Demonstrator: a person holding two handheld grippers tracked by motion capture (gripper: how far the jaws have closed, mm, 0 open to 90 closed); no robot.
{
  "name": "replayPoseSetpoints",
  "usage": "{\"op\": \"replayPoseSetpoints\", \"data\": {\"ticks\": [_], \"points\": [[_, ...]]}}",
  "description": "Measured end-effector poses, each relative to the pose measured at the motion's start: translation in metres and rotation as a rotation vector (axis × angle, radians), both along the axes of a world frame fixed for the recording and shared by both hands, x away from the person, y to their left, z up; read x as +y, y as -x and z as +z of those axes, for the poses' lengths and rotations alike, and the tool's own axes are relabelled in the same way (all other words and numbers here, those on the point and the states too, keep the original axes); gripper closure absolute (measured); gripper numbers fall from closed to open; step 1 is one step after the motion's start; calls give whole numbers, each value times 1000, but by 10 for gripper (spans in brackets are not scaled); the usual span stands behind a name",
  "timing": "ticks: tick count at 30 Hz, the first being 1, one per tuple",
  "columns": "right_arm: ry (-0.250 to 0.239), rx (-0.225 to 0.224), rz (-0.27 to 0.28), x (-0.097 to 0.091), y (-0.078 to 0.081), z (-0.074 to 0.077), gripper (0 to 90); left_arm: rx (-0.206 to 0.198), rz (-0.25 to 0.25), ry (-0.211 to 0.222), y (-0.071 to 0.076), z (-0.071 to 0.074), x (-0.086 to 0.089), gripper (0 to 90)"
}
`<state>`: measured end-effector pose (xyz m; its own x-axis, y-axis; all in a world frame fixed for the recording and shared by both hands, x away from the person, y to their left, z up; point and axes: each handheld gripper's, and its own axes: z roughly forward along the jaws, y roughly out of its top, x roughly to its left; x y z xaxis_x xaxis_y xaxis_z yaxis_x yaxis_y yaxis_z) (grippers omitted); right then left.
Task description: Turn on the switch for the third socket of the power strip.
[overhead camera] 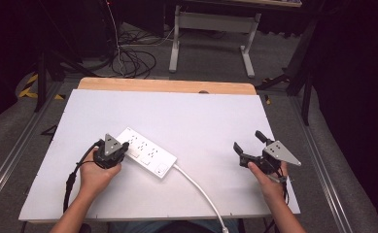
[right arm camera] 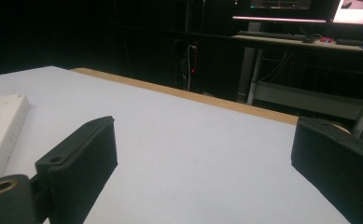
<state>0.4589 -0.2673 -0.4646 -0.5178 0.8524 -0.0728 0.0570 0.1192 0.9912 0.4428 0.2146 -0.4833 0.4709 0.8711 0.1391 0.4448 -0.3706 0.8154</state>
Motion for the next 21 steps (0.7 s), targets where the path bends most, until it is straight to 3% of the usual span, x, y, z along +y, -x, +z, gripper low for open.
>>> {"op": "replayPoseSetpoints", "data": {"ticks": [16, 19, 21], "points": [[-5, -2, -5, -1, 2, 1, 74, -13, 7, -9, -1, -1, -1, 900], [-6, -5, -6, -1, 2, 1, 74, 1, -7, 8, 0, -4, -3, 900], [-9, -5, -4, -1, 2, 1, 74, -14, 0, -37, 1, -3, -6, 900]]}}
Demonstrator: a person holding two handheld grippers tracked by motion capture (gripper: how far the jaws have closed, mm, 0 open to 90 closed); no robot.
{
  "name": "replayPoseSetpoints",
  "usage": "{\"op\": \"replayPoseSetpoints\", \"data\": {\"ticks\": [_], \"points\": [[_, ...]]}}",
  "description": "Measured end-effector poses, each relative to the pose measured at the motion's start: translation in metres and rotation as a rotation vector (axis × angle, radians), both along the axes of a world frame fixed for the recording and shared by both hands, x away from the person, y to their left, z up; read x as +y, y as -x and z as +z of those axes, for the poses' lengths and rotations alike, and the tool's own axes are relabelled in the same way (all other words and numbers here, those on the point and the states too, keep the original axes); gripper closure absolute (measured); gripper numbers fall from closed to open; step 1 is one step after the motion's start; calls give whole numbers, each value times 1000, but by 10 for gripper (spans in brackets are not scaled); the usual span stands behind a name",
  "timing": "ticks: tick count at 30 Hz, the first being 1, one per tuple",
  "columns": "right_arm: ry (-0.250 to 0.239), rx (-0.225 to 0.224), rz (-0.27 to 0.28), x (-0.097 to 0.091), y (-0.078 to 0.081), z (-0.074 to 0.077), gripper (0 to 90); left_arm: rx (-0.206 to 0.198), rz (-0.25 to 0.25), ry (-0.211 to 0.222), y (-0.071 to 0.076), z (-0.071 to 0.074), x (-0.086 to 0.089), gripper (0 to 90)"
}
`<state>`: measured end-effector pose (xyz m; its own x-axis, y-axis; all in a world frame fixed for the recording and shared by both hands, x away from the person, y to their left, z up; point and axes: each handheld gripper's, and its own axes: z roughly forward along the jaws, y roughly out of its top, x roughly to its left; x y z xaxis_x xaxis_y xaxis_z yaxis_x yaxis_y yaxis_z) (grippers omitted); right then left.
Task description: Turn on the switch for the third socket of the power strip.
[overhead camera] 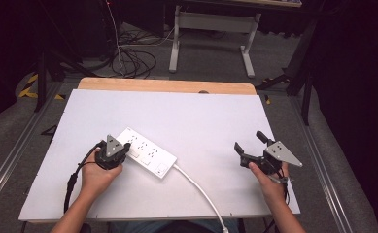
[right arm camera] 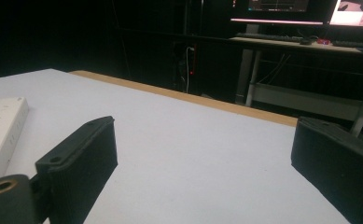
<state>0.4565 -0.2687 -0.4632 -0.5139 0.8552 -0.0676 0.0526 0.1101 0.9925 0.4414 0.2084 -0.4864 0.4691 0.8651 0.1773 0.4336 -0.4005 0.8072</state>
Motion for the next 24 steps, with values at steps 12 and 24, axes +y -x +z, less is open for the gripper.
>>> {"op": "replayPoseSetpoints", "data": {"ticks": [12, 24], "points": [[0, -3, 0, -1, 0, 0, 74, -5, 2, -1, 1, -1, 0, 900], [2, -4, -1, -1, 1, 1, 74, -17, 3, 9, 0, -2, 0, 900]]}}
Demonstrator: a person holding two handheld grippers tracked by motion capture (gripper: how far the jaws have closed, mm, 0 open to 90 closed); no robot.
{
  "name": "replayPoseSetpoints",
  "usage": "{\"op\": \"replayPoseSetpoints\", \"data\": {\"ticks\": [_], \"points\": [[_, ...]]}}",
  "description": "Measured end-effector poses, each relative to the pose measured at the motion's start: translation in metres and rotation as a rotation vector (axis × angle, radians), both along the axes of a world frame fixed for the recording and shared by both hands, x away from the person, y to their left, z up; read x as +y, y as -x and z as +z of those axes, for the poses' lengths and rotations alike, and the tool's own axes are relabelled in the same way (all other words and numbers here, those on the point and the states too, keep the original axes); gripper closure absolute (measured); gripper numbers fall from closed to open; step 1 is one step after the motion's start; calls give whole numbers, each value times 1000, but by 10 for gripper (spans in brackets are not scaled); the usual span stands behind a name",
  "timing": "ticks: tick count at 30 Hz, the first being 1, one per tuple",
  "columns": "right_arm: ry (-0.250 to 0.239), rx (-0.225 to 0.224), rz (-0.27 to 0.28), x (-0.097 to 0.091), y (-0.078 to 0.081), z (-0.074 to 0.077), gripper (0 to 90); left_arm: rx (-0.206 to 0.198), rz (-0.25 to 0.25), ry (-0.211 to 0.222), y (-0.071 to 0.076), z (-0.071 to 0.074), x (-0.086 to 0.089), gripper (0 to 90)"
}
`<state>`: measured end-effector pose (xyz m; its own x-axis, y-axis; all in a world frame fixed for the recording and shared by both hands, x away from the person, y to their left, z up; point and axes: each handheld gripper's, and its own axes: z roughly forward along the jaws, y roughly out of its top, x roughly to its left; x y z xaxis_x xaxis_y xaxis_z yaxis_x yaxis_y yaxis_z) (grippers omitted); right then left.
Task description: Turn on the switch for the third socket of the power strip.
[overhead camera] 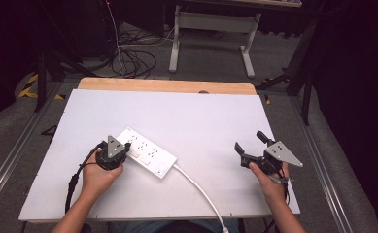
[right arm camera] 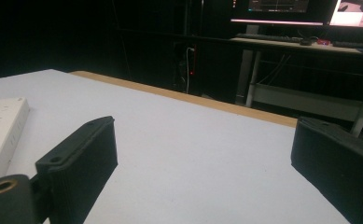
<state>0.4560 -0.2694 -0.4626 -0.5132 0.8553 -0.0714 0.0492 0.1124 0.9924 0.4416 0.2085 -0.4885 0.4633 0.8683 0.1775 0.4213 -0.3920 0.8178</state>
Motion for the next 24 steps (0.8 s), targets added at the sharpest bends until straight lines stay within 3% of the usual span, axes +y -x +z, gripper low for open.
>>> {"op": "replayPoseSetpoints", "data": {"ticks": [5, 7, 14, 24], "points": [[-1, 4, 2, 0, -1, 0, 74, -24, 15, -8, -1, -1, 1, 899], [0, 3, 1, 0, -1, 0, 74, -21, 21, 14, -2, -2, 3, 899], [4, 4, 2, 0, -1, -1, 76, -50, 23, 21, -1, 1, 5, 897], [3, 4, 2, 1, -1, -1, 76, -85, 31, 65, 2, 5, 6, 865]]}}
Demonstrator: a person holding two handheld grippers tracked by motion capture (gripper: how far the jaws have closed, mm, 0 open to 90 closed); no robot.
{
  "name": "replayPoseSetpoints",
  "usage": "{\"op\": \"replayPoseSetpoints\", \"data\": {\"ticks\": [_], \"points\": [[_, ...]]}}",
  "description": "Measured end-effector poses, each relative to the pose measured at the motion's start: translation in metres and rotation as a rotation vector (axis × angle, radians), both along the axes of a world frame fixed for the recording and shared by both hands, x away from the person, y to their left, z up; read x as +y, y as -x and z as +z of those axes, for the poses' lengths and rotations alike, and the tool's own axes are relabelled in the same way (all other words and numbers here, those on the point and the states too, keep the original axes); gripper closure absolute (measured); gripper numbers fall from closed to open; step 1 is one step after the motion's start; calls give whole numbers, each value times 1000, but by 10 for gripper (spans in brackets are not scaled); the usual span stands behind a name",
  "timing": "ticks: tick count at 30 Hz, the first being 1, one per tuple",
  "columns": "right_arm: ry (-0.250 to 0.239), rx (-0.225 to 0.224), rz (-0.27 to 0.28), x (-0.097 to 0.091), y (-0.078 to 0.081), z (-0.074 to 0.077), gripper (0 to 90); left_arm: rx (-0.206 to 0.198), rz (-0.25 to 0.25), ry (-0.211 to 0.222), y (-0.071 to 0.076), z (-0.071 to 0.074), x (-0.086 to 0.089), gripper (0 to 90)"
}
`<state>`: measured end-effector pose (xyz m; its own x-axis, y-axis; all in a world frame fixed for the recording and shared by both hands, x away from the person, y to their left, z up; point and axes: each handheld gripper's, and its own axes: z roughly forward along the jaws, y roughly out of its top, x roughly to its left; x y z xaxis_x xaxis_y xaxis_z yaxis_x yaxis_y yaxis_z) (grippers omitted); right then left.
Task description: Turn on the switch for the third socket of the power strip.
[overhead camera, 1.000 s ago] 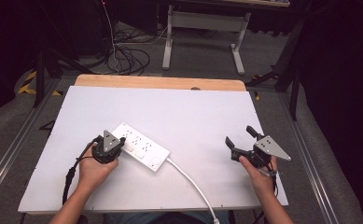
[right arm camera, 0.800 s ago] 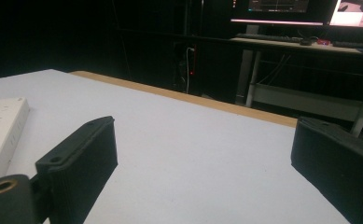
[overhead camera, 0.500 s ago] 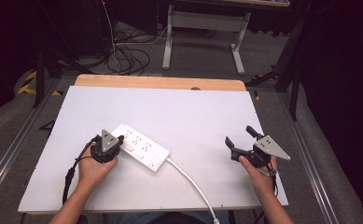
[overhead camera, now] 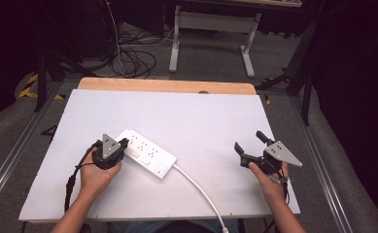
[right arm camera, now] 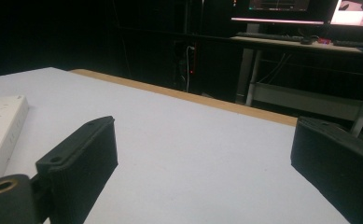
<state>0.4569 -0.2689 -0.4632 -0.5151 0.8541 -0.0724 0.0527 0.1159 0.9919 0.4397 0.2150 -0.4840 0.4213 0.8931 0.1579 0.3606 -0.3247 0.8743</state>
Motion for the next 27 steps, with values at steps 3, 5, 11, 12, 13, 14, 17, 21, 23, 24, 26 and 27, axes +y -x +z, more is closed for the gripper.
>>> {"op": "replayPoseSetpoints", "data": {"ticks": [3, 5, 11, 12, 13, 14, 17, 21, 23, 24, 26, 27], "points": [[0, 1, -1, 0, 0, 0, 75, -15, 7, 13, 1, 2, 1, 864], [0, 0, 0, 0, 0, 0, 75, -31, 10, 18, 1, 4, 3, 861], [-3, 2, 0, 0, 0, 0, 76, -84, 35, 31, 3, 6, 6, 858], [-2, 2, 0, 0, 0, 0, 76, -94, 40, 30, 3, 7, 6, 855], [-1, 1, -1, 0, 0, 0, 76, -96, 39, 39, 3, 7, 6, 851], [-1, 2, -1, 0, 0, 0, 76, -100, 44, 41, 3, 8, 7, 847], [-2, 1, -1, 0, 0, 0, 76, -107, 47, 51, 3, 8, 8, 838], [-3, 3, -3, 0, 0, 0, 76, -108, 52, 55, 4, 9, 10, 819], [-2, 2, -2, 0, 0, 0, 76, -109, 54, 63, 4, 9, 10, 817], [-2, 2, -2, 0, 0, 0, 76, -111, 56, 63, 4, 10, 10, 814], [-2, 2, -2, 0, 0, 0, 76, -109, 57, 71, 4, 10, 11, 804], [-1, 2, -2, 0, 0, 0, 76, -109, 57, 71, 4, 10, 11, 799]]}}
